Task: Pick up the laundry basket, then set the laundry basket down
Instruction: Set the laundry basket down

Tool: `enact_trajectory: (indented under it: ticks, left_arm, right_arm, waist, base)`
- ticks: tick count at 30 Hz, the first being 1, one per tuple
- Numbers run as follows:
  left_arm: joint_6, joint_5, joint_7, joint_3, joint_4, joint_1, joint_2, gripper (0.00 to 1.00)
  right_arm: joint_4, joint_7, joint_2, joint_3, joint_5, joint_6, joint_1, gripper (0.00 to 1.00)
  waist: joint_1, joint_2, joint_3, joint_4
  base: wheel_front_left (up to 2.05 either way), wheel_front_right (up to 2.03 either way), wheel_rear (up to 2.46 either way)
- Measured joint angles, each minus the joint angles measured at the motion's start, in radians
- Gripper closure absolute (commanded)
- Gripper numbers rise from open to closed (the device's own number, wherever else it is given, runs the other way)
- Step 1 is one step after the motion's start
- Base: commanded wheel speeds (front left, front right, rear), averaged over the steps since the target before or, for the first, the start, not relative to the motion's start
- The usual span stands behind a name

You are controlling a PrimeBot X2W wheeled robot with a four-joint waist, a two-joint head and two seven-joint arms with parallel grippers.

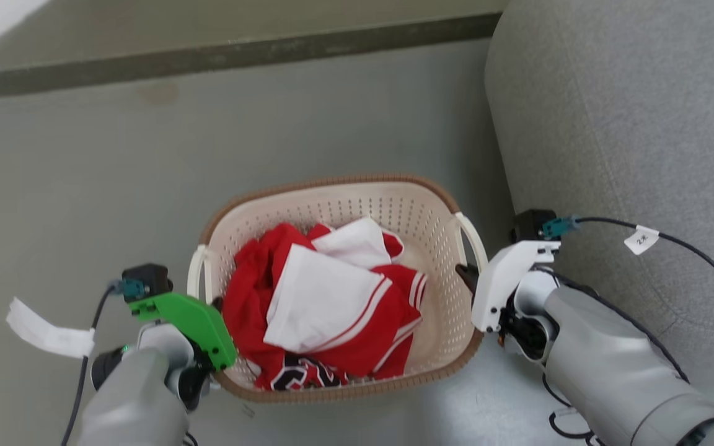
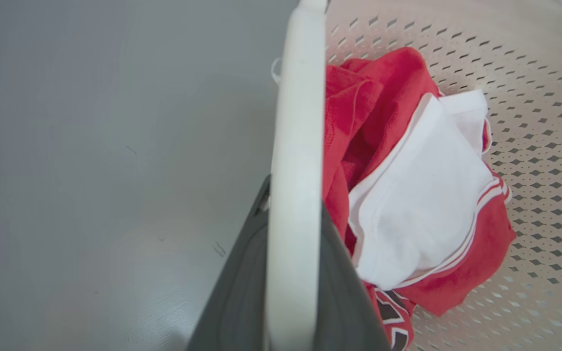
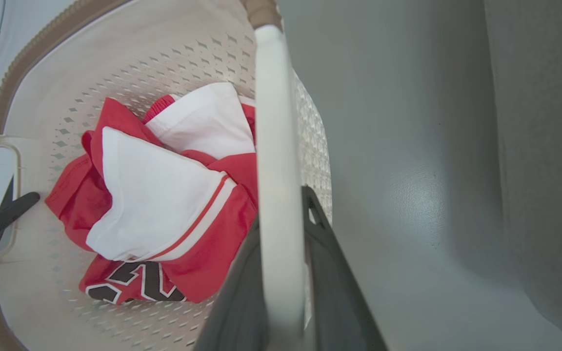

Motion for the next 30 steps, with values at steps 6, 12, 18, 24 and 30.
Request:
enact_trajectory:
  ticks: [6,12,18,24,30]
  left_arm:
    - [0.009,0.006,-0.009,0.0,-0.009,-0.05,0.008,1.0]
    - [0.014,0.01,-0.02,0.001,-0.021,-0.098,0.014,1.0]
    - [0.026,0.021,-0.033,0.0,-0.039,-0.166,0.022,1.0]
    - [0.034,0.029,-0.052,0.001,-0.05,-0.221,0.03,1.0]
    - [0.04,0.037,-0.069,0.003,-0.054,-0.26,0.033,1.0]
  right_arm:
    - [-0.005,-0.02,-0.002,0.0,-0.003,0.0,-0.051,1.0]
    - [-0.006,-0.034,-0.002,-0.002,-0.012,0.0,-0.103,1.0]
    - [-0.006,-0.061,-0.004,-0.007,-0.026,-0.002,-0.175,1.0]
    - [-0.005,-0.083,-0.004,-0.01,-0.038,-0.002,-0.234,1.0]
    - [-0.003,-0.103,-0.005,-0.01,-0.044,-0.002,-0.271,1.0]
  waist:
    - [0.0,0.0,0.066,-0.004]
    - [0.0001,0.0,0.126,-0.006]
    - [0.0001,0.0,0.203,-0.007]
    - [0.0001,0.0,0.283,-0.005]
    - [0.0002,0.0,0.361,-0.003]
  base:
    - [0.0,0.0,0.0]
    - [0.0,0.0,0.0]
    - [0.0,0.0,0.0]
    - [0.0,0.0,0.0]
    - [0.0,0.0,0.0]
